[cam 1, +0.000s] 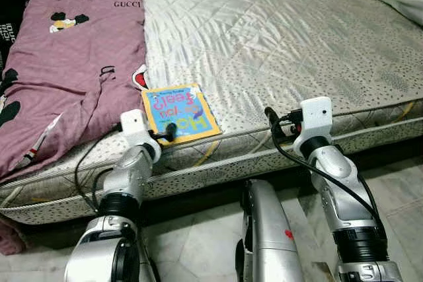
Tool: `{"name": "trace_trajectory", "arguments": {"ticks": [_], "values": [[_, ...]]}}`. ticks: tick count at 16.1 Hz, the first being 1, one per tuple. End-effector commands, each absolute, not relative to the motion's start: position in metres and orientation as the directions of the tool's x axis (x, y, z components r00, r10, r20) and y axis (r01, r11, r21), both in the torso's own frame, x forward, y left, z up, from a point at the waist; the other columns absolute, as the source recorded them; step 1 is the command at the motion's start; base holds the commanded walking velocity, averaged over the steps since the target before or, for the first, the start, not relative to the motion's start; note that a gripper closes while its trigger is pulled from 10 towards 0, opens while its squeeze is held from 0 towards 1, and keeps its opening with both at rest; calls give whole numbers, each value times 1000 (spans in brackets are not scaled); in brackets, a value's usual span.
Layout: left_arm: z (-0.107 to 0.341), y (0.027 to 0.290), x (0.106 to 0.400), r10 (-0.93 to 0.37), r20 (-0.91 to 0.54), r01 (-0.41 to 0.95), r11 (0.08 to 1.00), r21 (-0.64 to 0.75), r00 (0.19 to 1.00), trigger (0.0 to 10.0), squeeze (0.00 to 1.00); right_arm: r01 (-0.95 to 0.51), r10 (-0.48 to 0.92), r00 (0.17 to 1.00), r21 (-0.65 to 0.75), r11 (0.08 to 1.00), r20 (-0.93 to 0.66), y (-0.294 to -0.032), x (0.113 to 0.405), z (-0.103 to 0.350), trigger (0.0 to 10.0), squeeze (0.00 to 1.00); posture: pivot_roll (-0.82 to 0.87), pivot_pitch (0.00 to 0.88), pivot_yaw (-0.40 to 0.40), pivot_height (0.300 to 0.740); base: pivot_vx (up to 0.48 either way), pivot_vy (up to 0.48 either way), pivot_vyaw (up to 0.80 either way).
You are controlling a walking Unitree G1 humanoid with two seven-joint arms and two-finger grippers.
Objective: Clean up the room
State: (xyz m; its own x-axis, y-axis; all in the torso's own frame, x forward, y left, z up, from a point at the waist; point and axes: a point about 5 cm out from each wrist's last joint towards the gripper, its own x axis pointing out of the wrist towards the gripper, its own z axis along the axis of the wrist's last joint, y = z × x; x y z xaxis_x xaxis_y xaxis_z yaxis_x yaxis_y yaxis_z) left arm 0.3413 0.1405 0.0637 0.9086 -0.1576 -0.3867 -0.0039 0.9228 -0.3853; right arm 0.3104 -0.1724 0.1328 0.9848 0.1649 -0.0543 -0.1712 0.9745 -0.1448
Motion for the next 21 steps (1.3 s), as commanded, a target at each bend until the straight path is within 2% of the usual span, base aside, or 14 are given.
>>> {"name": "trace_trajectory", "arguments": {"ticks": [1, 6, 7, 8, 10, 21], "values": [[50, 127, 335, -242, -453, 21, 897, -441, 858, 10000, 0, -160, 154, 987, -145, 977, -47, -173, 314, 136, 10000, 0, -228, 79, -8, 471, 0, 0, 0], [47, 117, 334, -358, -461, 35, 818, -574, 812, 10000, 0, -157, 155, 988, -146, 977, -26, -171, 317, 141, 10000, 0, -237, 64, -5, 471, 0, 0, 0], [44, 118, 334, -350, -468, -7, 795, -606, 812, 6902, 0, -154, 152, 988, -148, 977, -21, -172, 318, 142, 10000, 0, -239, 62, -4, 471, 0, 0, 0], [42, 119, 333, -353, -474, -15, 789, -614, 807, 0, 0, -151, 150, 988, -148, 977, -17, -172, 319, 142, 10000, 0, -240, 59, -5, 471, 0, 0, 0], [41, 121, 333, -370, -472, -38, 755, -655, 800, 0, 0, -148, 148, 989, -151, 977, -12, -173, 320, 143, 10000, 0, -239, 51, -6, 471, 0, 0, 0], [38, 115, 332, -445, -469, -21, 708, -706, 763, 0, 0, -150, 155, 988, -145, 978, 22, -164, 330, 148, 10000, 0, -229, 8, 2, 471, 0, 0, 0]]}}
